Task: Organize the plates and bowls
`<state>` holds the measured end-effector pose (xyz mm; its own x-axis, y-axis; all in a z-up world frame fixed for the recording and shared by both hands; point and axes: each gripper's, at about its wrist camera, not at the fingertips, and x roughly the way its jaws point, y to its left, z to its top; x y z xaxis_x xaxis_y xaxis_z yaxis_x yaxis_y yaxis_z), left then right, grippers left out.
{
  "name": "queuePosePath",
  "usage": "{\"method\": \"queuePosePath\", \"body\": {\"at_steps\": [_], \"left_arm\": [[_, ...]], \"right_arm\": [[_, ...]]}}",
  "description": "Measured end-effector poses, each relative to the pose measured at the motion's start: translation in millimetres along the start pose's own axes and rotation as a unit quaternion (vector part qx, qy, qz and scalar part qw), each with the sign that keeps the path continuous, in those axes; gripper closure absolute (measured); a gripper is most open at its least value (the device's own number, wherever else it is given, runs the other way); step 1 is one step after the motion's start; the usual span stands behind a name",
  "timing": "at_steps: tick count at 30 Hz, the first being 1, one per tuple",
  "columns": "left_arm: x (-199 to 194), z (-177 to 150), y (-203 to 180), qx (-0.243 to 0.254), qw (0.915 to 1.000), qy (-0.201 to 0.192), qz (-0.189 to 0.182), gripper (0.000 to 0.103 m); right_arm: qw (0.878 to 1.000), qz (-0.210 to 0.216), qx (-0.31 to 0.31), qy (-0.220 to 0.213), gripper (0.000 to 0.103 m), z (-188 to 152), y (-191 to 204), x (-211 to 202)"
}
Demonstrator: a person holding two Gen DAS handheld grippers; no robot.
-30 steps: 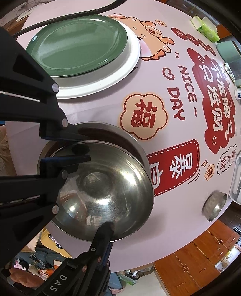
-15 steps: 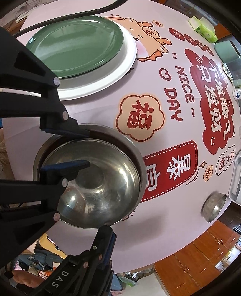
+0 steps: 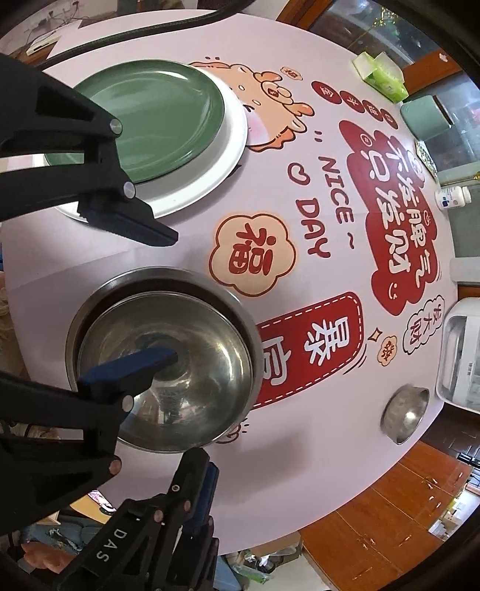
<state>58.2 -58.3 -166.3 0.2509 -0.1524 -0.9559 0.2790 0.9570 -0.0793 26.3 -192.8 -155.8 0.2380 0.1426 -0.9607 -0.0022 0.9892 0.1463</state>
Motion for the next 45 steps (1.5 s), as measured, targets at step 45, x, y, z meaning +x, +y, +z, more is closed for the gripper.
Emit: {"method": "queuePosePath", "body": {"at_steps": [45], "left_arm": [[-98.8, 250.3, -117.4, 0.034, 0.9876, -0.144, -0.053, 0.017]], "right_arm": [[0.985, -0.023, 0.051, -0.165, 0.063, 170.6, -182.8, -142.1]]}}
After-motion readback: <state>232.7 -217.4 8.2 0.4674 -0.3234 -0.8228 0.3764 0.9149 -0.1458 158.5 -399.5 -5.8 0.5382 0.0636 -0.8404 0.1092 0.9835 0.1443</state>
